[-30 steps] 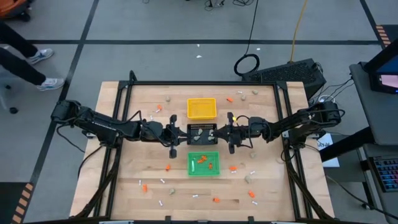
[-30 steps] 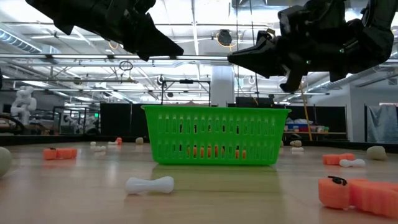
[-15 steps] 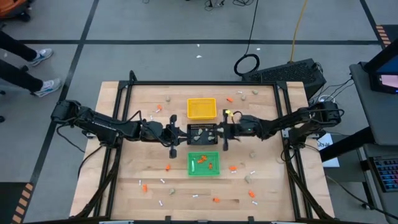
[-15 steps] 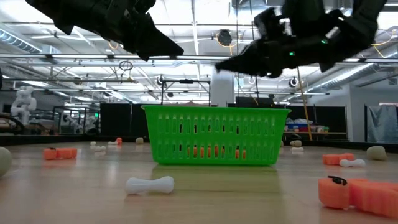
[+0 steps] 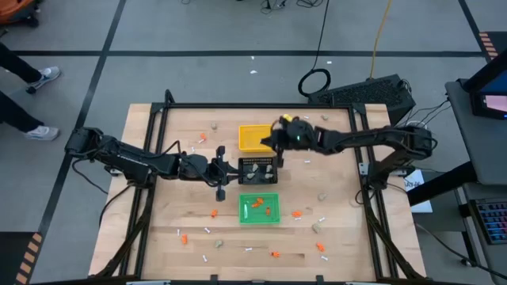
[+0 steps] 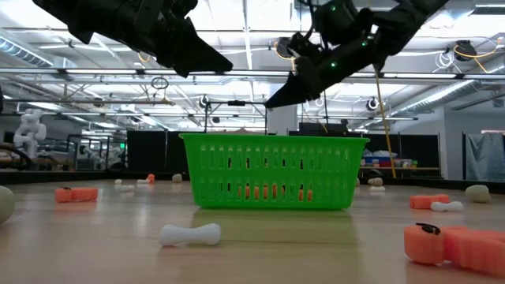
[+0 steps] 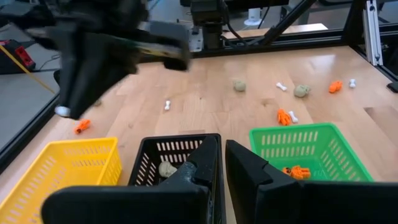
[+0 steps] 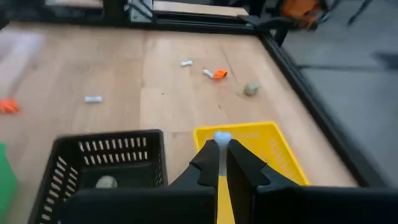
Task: Sort Halloween decoration
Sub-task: Put the white bone toy into the yellow basket
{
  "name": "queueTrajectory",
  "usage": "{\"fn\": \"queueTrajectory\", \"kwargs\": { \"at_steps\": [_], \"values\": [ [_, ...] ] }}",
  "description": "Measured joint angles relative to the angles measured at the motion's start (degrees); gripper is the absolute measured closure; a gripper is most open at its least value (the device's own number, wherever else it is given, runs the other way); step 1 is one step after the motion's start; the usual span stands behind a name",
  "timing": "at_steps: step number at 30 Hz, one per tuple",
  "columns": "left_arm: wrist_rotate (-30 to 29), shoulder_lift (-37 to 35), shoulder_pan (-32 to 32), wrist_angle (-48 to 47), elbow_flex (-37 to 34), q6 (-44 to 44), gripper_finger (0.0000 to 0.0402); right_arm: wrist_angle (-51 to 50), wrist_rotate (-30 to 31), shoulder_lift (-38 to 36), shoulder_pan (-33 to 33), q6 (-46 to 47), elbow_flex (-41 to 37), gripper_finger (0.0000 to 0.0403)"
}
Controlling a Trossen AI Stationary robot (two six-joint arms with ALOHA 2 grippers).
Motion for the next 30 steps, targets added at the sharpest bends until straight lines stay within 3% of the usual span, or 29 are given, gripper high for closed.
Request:
{"fn": "queueTrajectory", "kwargs": {
  "at_steps": [3, 9, 21, 30],
  "values": [
    [0.0, 0.0, 0.0, 0.0, 0.0, 0.0, 0.0369, -0.8, -5.1, 0.5, -4.2, 6.1, 0.9, 0.0403],
    [0.0, 0.0, 0.0, 0.0, 0.0, 0.0, 0.0369, -4.6, -7.5, 5.6, -8.8, 9.5, 4.1, 0.0403],
    [0.1, 0.0, 0.0, -0.3, 0.0, 0.0, 0.0369, -25.5, -3.9, 22.0, -9.7, 5.8, 23.7, 0.0403],
    [0.4, 0.0, 0.0, -1.6, 0.0, 0.1, 0.0369, -33.6, -2.7, 25.8, -10.1, 4.7, 29.1, 0.0403]
  ]
}}
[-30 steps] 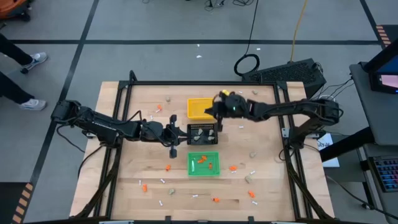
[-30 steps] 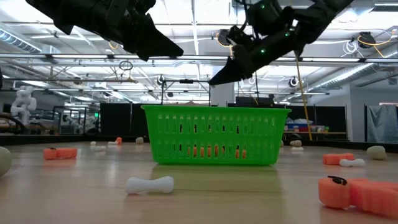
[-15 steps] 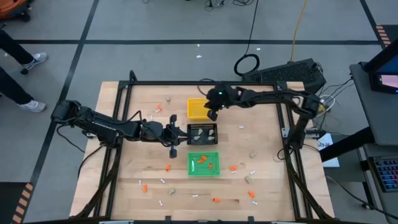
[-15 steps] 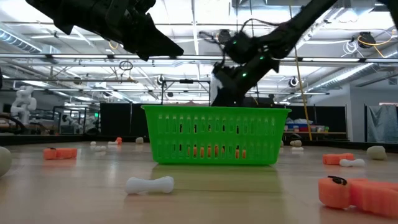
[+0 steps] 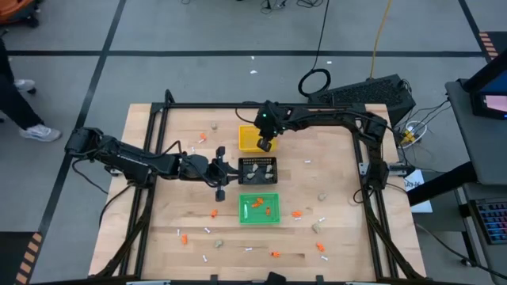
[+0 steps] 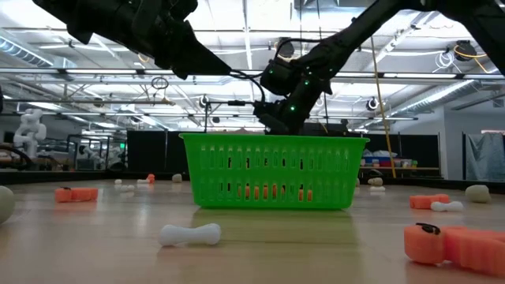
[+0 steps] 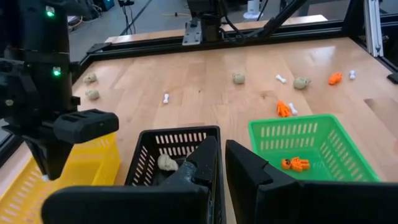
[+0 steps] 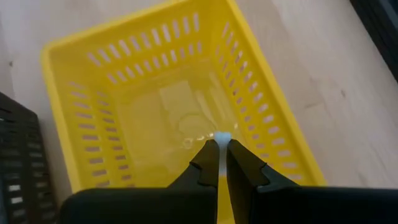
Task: Sort Halloween decoration
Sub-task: Put the white bone toy into the yellow basket
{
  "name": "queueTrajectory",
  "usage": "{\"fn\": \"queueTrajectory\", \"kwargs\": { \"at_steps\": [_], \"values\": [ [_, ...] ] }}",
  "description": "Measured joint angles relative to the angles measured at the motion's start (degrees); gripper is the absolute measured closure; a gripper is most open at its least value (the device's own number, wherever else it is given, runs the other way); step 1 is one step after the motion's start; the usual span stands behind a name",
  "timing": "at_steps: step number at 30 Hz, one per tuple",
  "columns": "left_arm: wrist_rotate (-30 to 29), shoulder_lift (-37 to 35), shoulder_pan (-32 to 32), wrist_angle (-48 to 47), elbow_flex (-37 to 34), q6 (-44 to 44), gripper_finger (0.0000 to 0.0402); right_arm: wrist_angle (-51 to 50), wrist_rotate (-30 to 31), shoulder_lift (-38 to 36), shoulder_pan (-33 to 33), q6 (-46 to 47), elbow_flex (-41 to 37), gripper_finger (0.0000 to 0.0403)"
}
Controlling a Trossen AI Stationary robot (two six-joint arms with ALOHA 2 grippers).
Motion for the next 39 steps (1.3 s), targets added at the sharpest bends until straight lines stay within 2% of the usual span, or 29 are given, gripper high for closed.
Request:
{"fn": "queueTrajectory", "kwargs": {
  "at_steps": [11, 24, 29, 33, 36, 39],
  "values": [
    [0.1, 0.0, 0.0, 0.1, 0.0, 0.0, 0.0369, -2.8, 0.1, 0.0, 0.0, 1.6, 0.0, 0.0398],
    [0.0, 0.0, 0.0, 0.1, 0.0, 0.0, 0.0369, -4.3, 0.4, -2.4, 0.2, 0.8, 0.0, 0.0323],
    [-0.1, 0.0, -0.1, -0.2, 0.0, -0.1, 0.0369, -8.7, 0.2, -8.8, 1.9, -0.3, 0.0, 0.0317],
    [-3.4, 0.0, -0.1, -2.2, 0.0, -0.1, 0.0369, -14.0, 0.1, -16.2, 6.1, -0.3, -2.0, 0.0317],
    [-7.5, 0.0, -0.1, -3.4, 0.0, -1.3, 0.0369, -12.9, 0.0, -23.1, 10.9, 1.5, -7.9, 0.0317],
    [-10.3, 0.0, -0.1, -3.6, 0.0, -1.6, 0.0369, -7.1, 0.3, -30.7, 16.1, 5.5, -16.8, 0.0317]
  ]
}}
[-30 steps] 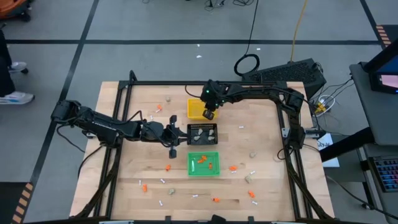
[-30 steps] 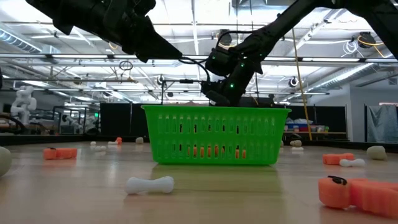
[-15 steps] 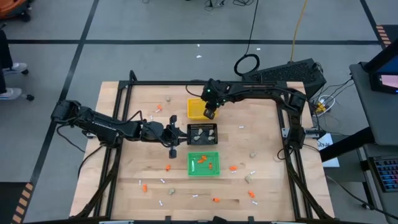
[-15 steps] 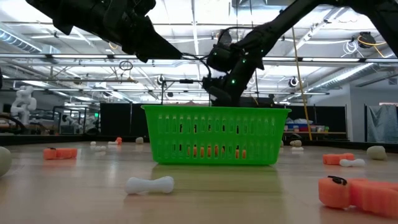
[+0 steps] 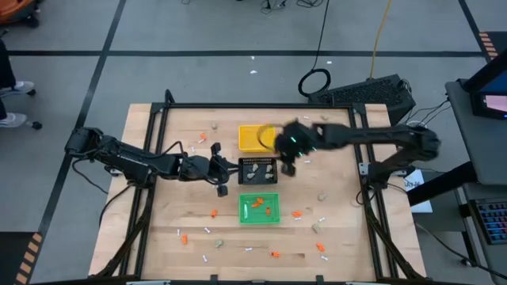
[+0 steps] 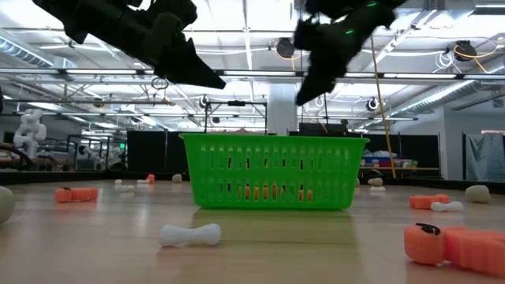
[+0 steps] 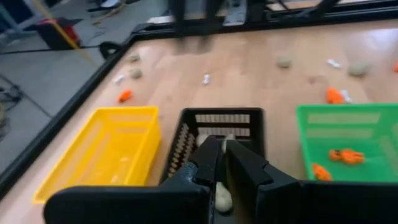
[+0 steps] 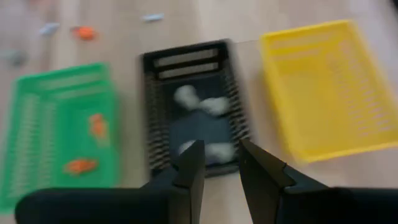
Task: Sort Halloween decoration
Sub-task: Put the white bone toy into the yellow basket
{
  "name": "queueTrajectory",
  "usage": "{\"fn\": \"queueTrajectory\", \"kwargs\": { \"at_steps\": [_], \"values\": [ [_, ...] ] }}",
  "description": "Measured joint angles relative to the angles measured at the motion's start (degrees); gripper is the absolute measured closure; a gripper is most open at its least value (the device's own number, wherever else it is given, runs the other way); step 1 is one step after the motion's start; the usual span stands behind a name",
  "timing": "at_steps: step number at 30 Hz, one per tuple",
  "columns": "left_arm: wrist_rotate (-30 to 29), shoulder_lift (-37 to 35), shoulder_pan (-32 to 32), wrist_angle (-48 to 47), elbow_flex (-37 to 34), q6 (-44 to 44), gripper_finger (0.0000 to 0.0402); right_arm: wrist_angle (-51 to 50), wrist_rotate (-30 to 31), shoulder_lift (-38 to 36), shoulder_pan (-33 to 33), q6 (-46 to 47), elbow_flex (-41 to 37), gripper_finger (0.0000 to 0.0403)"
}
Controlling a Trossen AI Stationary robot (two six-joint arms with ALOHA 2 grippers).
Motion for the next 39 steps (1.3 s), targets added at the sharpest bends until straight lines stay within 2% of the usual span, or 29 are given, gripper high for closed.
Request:
{"fn": "queueTrajectory", "kwargs": {
  "at_steps": [5, 9, 11, 14, 18, 23, 26, 32, 39],
  "values": [
    [-1.8, -0.1, 0.0, -4.9, 0.0, -1.2, 0.0369, 15.5, 9.7, -11.2, 9.2, 5.6, -18.0, 0.0317],
    [-7.9, -1.4, 0.2, -7.6, 0.0, -4.4, 0.0369, 27.6, 16.4, -16.2, 14.1, 6.8, -29.4, 0.0317],
    [-9.8, -2.2, 0.2, -9.1, 0.0, -6.9, 0.0369, 32.9, 17.7, -17.3, 15.4, 6.4, -33.5, 0.0317],
    [-8.3, -3.4, 0.2, -11.2, 0.0, -11.4, 0.0369, 38.5, 17.7, -18.0, 16.6, 5.3, -37.4, 0.0317],
    [-7.4, -4.2, 0.6, -14.8, 0.8, -17.8, 0.0369, 42.6, 17.6, -18.0, 18.1, 3.2, -40.5, 0.0317],
    [-7.4, -3.7, 3.4, -31.0, 8.0, -23.8, 0.0369, 46.5, 17.7, -17.9, 19.5, 1.2, -43.1, 0.0317],
    [-7.4, -2.8, 6.1, -39.0, 12.0, -24.0, 0.0369, 47.2, 17.7, -18.0, 19.5, 1.3, -43.3, 0.0317],
    [-7.4, -2.5, 15.1, -45.1, 15.7, -24.1, 0.0356, 47.3, 17.7, -17.9, 19.5, 0.7, -43.3, 0.0317],
    [1.3, -2.3, 25.9, -53.7, 15.7, -25.4, 0.0312, 45.8, 17.6, -17.9, 19.5, 1.1, -43.3, 0.0317]
  ]
}}
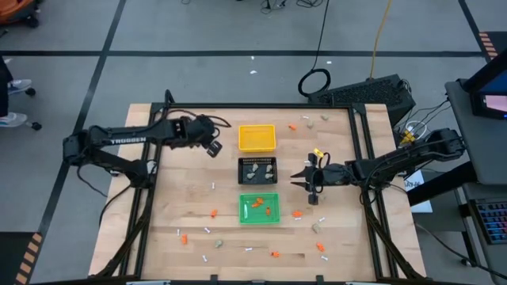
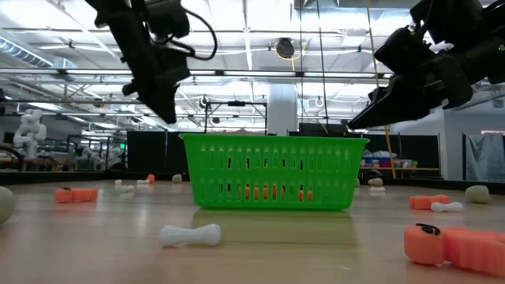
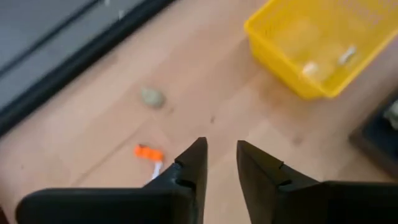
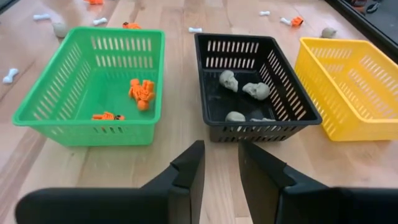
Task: Sort Halloween decoration
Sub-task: Put the white bone toy into the yellow basket
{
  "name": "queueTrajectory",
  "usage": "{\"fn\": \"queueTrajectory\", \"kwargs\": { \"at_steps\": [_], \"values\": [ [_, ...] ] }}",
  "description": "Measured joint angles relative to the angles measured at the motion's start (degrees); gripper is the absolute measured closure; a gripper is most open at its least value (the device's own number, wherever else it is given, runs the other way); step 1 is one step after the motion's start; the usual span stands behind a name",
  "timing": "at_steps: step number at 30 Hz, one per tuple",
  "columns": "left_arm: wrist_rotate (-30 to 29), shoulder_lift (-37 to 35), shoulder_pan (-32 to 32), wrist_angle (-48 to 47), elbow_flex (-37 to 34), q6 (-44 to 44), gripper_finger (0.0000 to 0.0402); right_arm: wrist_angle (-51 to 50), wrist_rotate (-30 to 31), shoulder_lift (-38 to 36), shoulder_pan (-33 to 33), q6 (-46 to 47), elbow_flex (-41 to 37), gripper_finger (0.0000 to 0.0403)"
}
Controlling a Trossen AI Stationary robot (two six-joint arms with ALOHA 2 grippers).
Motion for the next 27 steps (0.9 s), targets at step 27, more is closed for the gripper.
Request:
{"fn": "queueTrajectory", "kwargs": {
  "at_steps": [27],
  "values": [
    [10.2, 18.6, 13.2, -4.4, 0.0, 11.4, 0.0279, -2.2, -0.1, 0.0, 0.0, -0.4, 0.0, 0.0317]
  ]
}}
